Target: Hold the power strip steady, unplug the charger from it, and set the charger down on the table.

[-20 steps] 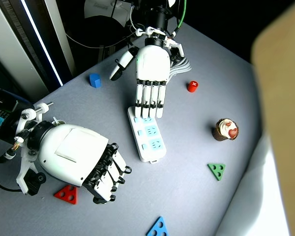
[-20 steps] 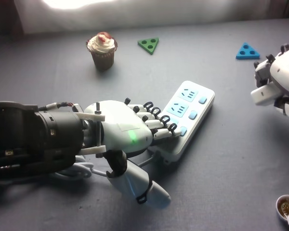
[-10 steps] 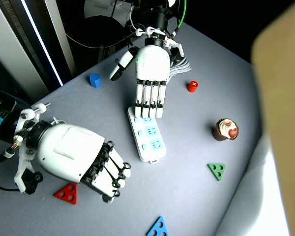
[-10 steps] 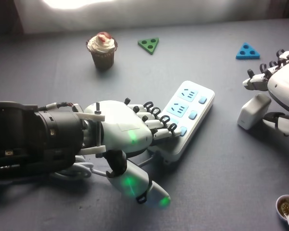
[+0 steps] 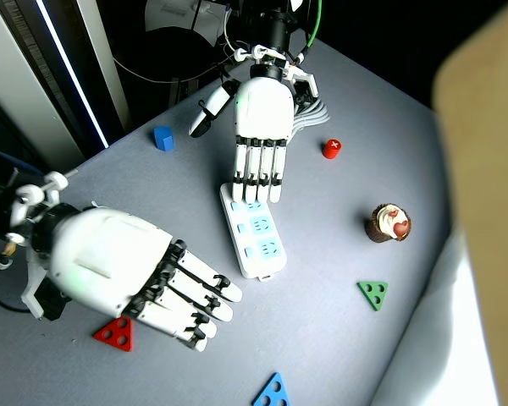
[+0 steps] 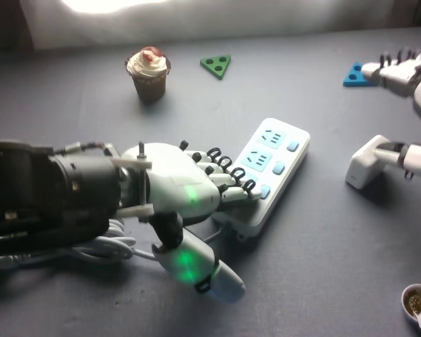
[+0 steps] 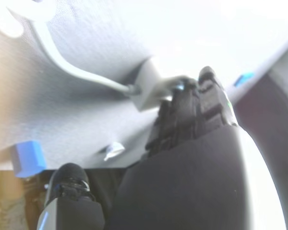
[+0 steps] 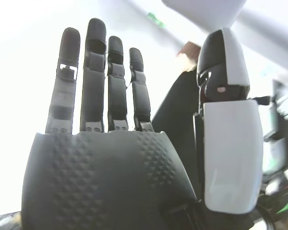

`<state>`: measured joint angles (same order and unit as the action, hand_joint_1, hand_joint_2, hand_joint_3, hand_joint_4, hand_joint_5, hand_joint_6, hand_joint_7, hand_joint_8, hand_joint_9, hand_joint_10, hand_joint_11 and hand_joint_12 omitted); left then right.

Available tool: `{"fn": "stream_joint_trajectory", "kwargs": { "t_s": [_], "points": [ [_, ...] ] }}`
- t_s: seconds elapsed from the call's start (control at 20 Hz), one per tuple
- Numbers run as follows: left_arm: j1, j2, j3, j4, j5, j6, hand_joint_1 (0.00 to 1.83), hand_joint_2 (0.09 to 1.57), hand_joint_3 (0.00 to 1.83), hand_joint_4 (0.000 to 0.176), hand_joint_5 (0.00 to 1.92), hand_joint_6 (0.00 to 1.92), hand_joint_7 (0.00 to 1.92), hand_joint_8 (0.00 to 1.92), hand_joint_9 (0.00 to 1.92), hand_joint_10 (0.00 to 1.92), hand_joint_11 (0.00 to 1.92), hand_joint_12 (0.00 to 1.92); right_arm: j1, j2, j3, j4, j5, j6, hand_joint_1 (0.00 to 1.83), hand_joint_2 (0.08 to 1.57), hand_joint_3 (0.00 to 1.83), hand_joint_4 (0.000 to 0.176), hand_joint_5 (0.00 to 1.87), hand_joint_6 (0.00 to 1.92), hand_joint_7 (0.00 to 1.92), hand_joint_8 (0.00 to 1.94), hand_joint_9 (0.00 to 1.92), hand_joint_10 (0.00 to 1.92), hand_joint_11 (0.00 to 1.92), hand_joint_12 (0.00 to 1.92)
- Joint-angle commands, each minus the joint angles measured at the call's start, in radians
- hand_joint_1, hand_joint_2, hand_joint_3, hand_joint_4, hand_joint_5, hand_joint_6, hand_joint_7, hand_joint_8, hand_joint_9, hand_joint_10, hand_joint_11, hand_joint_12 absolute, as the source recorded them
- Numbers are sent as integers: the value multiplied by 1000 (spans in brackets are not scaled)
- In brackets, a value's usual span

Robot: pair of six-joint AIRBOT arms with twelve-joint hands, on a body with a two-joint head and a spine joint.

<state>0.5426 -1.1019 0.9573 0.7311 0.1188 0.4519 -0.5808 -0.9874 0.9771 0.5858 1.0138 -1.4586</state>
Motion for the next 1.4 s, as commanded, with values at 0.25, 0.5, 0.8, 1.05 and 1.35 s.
{"fn": "stream_joint_trajectory", "kwargs": {
  "t_s": [0.25,0.5,0.8,1.05,1.35],
  "points": [
    [-73,34,-10,-18,-30,3,0,977,1,0,16,4,42,7,28,6,19,35,-16,47,-41,-118,119,69,728,1041,2,0,433,8,511,14,571,7,189,868],
    [-151,52,-19,-45,-21,3,0,979,1,0,17,3,41,5,28,6,17,35,-20,86,-75,-177,95,161,578,1075,10,0,392,1,495,1,543,0,157,837],
    [-246,65,-26,-75,-1,3,0,972,0,0,30,8,50,7,41,8,21,38,2,157,-88,-356,-35,315,563,1074,2,0,398,0,488,1,545,2,180,792],
    [-294,75,-37,-102,9,3,0,971,0,0,35,7,57,6,44,6,18,38,-2,174,-114,-382,-36,284,566,1067,0,0,415,5,510,7,557,5,184,795],
    [-341,87,-47,-127,21,3,0,972,0,0,24,4,44,4,32,4,7,5,-2,186,-145,-376,-30,260,518,1083,1,0,374,5,478,5,540,6,175,797]
  ]
}}
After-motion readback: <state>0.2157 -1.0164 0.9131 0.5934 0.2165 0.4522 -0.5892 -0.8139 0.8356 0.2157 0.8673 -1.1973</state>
